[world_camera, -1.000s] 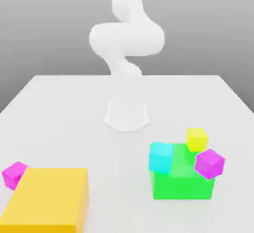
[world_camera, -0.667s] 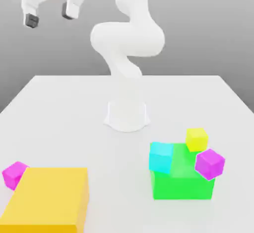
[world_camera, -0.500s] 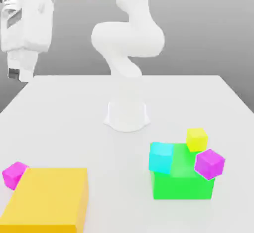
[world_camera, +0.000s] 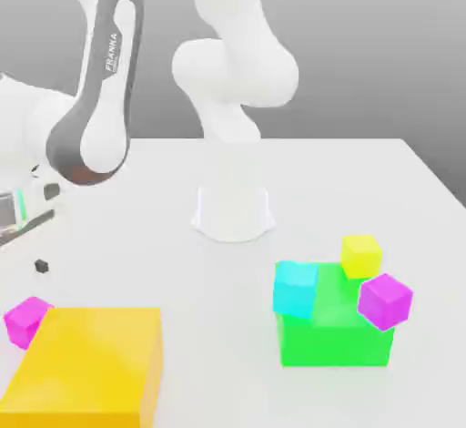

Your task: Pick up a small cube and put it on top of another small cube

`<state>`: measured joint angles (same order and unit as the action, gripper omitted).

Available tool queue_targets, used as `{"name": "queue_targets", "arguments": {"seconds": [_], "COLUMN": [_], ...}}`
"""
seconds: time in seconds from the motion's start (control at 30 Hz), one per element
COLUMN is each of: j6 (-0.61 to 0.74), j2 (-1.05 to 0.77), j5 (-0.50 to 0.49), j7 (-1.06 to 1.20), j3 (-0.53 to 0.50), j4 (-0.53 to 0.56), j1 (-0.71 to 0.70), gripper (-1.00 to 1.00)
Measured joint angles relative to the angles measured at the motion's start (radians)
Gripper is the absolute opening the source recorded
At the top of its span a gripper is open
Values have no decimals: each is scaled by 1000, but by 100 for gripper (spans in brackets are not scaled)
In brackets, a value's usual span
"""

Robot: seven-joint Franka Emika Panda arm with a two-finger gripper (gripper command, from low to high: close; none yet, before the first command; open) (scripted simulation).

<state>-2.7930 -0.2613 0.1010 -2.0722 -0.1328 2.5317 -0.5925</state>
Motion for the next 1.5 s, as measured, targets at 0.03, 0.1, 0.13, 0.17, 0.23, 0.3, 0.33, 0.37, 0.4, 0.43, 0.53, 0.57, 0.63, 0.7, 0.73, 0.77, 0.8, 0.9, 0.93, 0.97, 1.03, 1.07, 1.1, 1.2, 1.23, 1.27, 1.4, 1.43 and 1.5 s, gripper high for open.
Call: {"name": "queue_targets", "arguments": {"seconds": [0.03,0.1,0.13,0.17,0.23,0.3,0.33,0.37,0.4,0.43,0.53,0.57,0.63,0.7,0.73,0.77,0.8,0.9,0.93,0.97,1.03,1.07,1.1,1.2,1.23,1.27,1.4,1.43,1.5], "j6": [-28,-86,-101,-101,-102,-104,-111,-100,-80,-55,28,47,73,95,106,116,127,161,175,192,228,245,259,295,310,325,378,391,416], "j2": [-36,-108,-126,-126,-126,-127,-136,-122,-97,-67,36,46,29,3,-11,-25,-38,-57,-42,-18,37,68,100,196,236,277,427,464,537], "j5": [13,34,40,40,39,39,41,37,28,17,-25,-32,-38,-45,-49,-54,-60,-67,-61,-47,-12,10,32,92,117,141,211,226,253], "j7": [6,20,24,24,24,23,25,22,14,6,-24,-8,58,132,169,206,242,352,390,430,515,547,562,583,588,591,588,585,579], "j3": [10,35,41,41,41,41,45,40,35,26,7,3,-2,-6,-7,-9,-11,4,29,60,136,170,202,289,315,337,414,439,488], "j4": [-6,-19,-22,-22,-22,-22,-24,-21,-16,-10,9,4,-21,-50,-65,-80,-95,-131,-134,-133,-127,-118,-104,-54,-34,-13,67,86,126], "j1": [-9,-31,-36,-36,-36,-36,-39,-35,-32,-26,-16,-22,-46,-76,-91,-106,-121,-151,-147,-136,-109,-86,-63,50,96,155,288,320,390], "gripper": [0,0,-100,-100,-100,-100,-100,-100,-100,-100,-100,-100,-100,-100,-100,-100,-100,-100,-100,-100,-100,-100,-100,-100,-100,-100,-100,-100,-100]}}
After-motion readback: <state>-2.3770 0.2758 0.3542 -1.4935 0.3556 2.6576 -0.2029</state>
